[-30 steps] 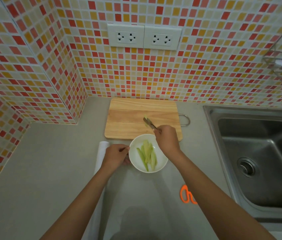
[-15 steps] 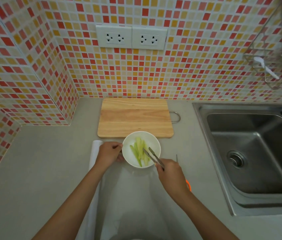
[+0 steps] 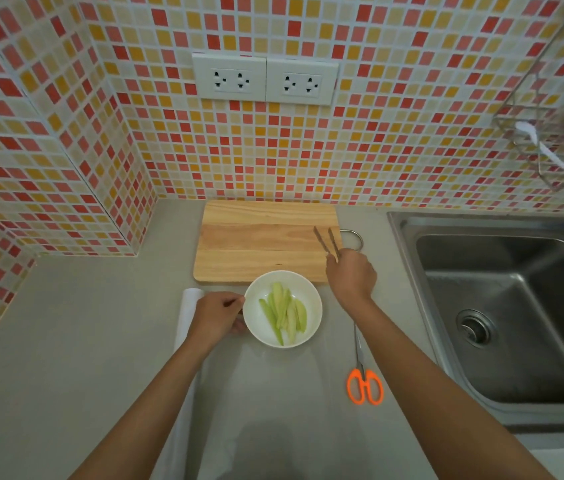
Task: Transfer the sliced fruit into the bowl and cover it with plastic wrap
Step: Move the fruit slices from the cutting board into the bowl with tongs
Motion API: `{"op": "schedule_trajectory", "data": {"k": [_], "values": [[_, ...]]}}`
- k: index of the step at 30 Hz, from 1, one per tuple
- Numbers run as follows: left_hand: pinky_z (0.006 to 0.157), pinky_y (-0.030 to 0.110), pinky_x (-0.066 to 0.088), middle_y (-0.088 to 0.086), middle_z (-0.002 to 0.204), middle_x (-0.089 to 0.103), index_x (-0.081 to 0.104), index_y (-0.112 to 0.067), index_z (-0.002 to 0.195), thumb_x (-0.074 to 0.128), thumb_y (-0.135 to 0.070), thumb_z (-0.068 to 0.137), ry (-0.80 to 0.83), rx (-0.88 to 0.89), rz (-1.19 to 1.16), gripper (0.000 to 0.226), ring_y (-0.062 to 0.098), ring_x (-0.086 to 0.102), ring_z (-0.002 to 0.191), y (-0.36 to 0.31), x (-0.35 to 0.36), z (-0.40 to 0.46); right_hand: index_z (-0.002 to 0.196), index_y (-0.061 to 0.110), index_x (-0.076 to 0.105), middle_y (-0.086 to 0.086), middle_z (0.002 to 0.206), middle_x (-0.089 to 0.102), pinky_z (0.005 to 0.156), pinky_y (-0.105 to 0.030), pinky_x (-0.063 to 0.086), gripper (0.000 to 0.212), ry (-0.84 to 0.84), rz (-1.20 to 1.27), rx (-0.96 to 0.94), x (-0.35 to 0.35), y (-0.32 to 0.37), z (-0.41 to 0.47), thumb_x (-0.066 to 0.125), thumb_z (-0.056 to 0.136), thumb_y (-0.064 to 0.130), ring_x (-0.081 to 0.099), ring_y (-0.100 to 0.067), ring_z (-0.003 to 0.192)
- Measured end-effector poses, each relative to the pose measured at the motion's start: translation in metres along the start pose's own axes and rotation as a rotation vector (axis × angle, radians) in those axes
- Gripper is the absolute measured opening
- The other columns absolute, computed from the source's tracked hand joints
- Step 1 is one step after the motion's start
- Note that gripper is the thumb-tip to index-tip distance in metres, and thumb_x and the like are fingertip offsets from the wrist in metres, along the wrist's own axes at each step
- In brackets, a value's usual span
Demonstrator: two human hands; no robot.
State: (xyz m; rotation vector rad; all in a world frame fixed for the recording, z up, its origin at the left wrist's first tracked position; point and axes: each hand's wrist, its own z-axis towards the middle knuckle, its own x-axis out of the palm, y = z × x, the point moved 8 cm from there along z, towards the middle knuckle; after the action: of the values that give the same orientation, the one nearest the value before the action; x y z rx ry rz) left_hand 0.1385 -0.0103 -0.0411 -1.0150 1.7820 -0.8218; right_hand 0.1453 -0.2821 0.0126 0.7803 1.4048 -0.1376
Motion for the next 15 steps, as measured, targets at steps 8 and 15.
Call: {"op": "schedule_trajectory", "data": {"k": [8,15], "values": [[0.05,0.019,0.054,-0.01,0.067,0.074,0.073,-0.027,0.078,0.056,-0.013,0.094,-0.006,0.004,-0.018,0.027,0.017,0.072,0.056,0.001,0.0,0.002,0.098,0.008,0.068,-0.009,0.103,0.068,0.069,-0.032,0.047,0.023,0.014,-0.231,-0.004,0.043,0.006,0.043,0.051,0.094,0.022,0.068,-0.029,0.094],[0.049,0.016,0.052,-0.009,0.073,0.074,0.074,-0.021,0.087,0.056,-0.014,0.094,-0.015,-0.01,-0.01,0.021,0.016,0.072,0.057,0.005,0.0,0.004,0.106,0.006,0.064,-0.01,0.116,0.058,0.075,-0.036,0.049,0.024,0.065,-0.244,-0.023,0.056,0.005,0.049,0.049,0.093,0.018,0.065,-0.03,0.098]]}}
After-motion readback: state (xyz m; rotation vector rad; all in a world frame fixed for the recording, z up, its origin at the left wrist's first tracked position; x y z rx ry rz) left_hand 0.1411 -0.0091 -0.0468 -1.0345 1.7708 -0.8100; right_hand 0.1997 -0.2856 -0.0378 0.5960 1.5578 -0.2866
